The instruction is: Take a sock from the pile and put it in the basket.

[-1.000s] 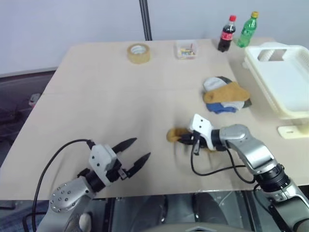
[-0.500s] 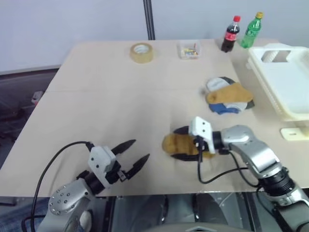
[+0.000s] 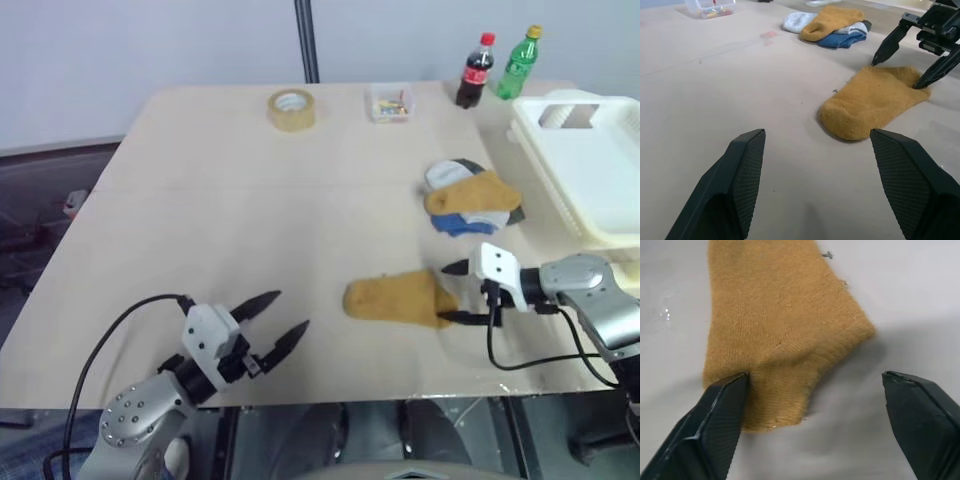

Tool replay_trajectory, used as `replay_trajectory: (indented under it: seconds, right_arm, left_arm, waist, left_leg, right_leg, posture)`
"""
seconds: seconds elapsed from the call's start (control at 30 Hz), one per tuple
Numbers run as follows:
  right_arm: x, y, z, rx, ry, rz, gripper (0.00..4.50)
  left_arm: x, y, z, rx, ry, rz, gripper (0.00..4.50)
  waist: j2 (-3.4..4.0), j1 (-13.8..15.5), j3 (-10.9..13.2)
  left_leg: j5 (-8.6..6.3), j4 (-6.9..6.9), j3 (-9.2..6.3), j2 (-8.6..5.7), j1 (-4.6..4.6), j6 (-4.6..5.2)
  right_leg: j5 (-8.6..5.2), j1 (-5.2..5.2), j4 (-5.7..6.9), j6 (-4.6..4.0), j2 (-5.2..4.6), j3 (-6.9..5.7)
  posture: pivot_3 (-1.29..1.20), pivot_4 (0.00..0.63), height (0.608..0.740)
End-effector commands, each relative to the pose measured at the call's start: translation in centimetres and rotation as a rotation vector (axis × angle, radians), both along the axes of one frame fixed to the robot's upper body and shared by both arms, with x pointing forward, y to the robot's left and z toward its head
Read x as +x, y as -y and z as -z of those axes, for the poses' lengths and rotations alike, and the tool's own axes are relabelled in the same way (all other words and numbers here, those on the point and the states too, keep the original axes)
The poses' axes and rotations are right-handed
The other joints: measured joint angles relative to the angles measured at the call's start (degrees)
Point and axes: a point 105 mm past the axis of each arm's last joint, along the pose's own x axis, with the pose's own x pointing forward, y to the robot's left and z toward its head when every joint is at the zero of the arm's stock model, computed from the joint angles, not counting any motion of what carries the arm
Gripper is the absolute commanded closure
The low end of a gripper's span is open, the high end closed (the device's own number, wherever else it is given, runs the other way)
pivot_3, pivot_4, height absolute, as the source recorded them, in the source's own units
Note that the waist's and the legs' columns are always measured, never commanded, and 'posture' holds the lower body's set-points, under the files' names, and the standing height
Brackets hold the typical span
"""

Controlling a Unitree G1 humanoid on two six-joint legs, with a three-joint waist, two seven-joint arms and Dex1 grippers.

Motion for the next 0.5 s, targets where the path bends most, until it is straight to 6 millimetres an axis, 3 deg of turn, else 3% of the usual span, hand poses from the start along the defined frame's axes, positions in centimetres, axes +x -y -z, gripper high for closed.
replay_trajectory:
  seconds: [0.03, 0.1, 0.23, 0.5]
  right_arm:
    - [0.1, -0.1, 0.4, -0.013, 0.007, -0.011, 1.85]
    - [0.1, -0.8, 0.4, -0.003, 0.018, -0.033, 2.97]
    - [0.4, -2.4, 0.4, 0.010, 0.046, -0.080, 4.48]
    - [0.6, -6.2, 0.5, 0.060, 0.064, -0.166, 4.48]
  left_arm:
    - [-0.1, 0.1, -0.5, 0.010, 0.030, 0.016, 0.91]
    - [-0.1, 0.1, -0.5, 0.011, 0.031, 0.016, 0.91]
    - [0.0, 0.0, -0.6, 0.012, 0.032, 0.018, 0.91]
    - [0.1, 0.2, -0.4, 0.011, 0.032, 0.021, 0.91]
  waist:
    - [-0.05, 0.0, 0.0]
    - [-0.08, -0.1, -0.1]
    - [-0.11, -0.3, -0.1]
    - [-0.12, -0.3, -0.1]
  left_leg:
    - [0.00, 0.01, 0.00, 0.00, 0.01, 0.00]
    - [0.00, 0.02, 0.00, 0.00, 0.03, 0.00]
    - [0.00, 0.02, 0.00, 0.01, 0.08, 0.00]
    - [0.09, 0.01, 0.01, 0.02, 0.07, -0.16]
  right_leg:
    - [0.00, 0.00, 0.00, 0.00, 0.00, 0.00]
    - [0.00, 0.01, 0.00, 0.00, 0.00, -0.01]
    - [0.00, 0.01, 0.03, 0.00, 0.02, 0.01]
    - [0.01, 0.00, 0.03, -0.01, 0.04, 0.02]
  posture:
    - [0.00, 0.150, 0.739]
    - [0.00, 0.150, 0.739]
    - [0.00, 0.150, 0.739]
    - [0.00, 0.150, 0.739]
